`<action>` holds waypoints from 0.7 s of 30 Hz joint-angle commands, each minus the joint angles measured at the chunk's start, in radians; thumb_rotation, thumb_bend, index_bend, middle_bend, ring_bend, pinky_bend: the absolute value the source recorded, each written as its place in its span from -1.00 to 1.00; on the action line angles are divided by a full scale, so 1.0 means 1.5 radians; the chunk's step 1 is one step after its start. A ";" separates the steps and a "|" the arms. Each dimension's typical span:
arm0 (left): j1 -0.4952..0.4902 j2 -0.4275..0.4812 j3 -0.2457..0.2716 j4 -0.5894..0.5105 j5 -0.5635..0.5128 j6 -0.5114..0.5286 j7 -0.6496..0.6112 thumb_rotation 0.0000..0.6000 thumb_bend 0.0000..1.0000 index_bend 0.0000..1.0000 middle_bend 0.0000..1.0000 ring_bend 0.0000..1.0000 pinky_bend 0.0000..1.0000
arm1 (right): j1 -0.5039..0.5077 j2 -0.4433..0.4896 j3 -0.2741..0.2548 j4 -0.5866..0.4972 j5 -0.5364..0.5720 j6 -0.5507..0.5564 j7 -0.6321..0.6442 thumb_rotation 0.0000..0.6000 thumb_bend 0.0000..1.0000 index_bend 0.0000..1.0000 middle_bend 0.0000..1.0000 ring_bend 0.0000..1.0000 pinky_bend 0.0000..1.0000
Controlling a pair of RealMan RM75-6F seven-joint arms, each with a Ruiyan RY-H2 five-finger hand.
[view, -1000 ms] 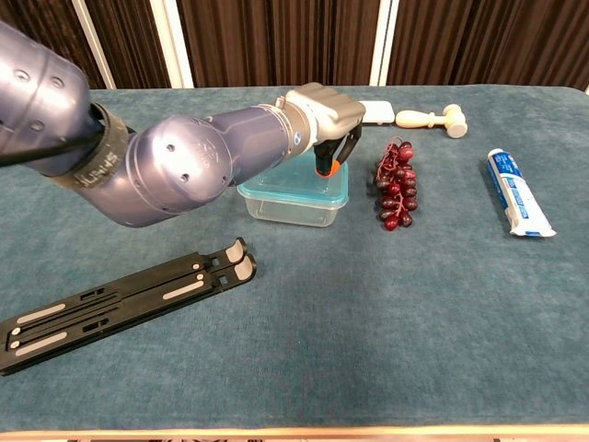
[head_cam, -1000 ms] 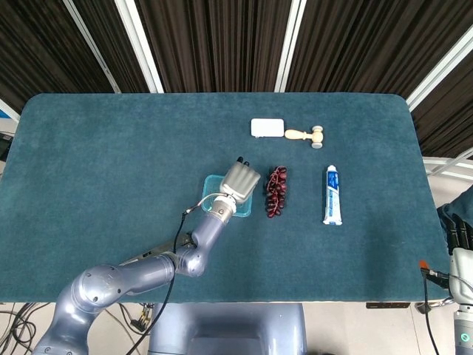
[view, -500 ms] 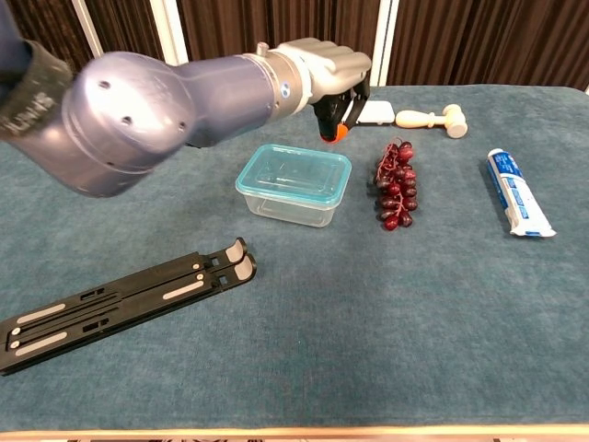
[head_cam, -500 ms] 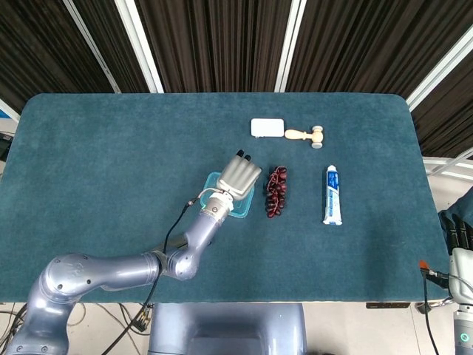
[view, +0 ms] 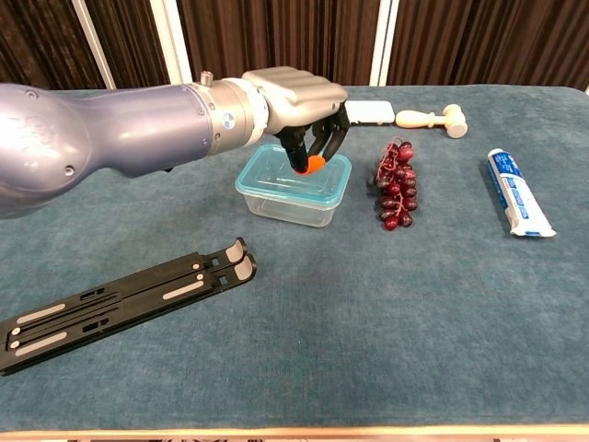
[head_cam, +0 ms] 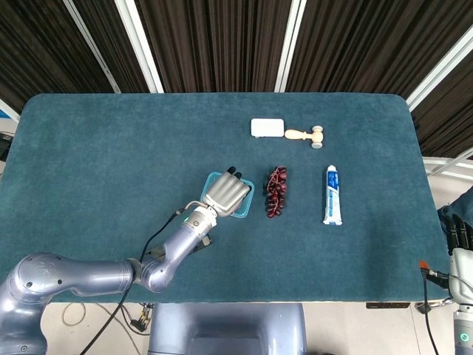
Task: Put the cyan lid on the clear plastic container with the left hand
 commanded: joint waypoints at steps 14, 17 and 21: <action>0.005 -0.013 0.016 0.014 0.002 -0.013 -0.003 1.00 0.06 0.33 0.12 -0.40 -0.57 | 0.001 0.002 -0.001 -0.002 0.001 -0.003 0.000 1.00 -0.42 -0.88 -0.92 -0.94 -1.00; 0.004 -0.016 0.015 0.015 0.006 -0.015 -0.007 1.00 0.06 0.33 0.12 -0.40 -0.57 | 0.001 0.001 -0.001 -0.001 0.001 -0.003 0.000 1.00 -0.42 -0.88 -0.92 -0.94 -1.00; 0.004 -0.022 0.018 0.020 0.006 -0.022 -0.008 1.00 0.06 0.33 0.12 -0.40 -0.57 | 0.000 0.001 0.000 -0.001 0.002 -0.002 0.000 1.00 -0.42 -0.88 -0.92 -0.94 -1.00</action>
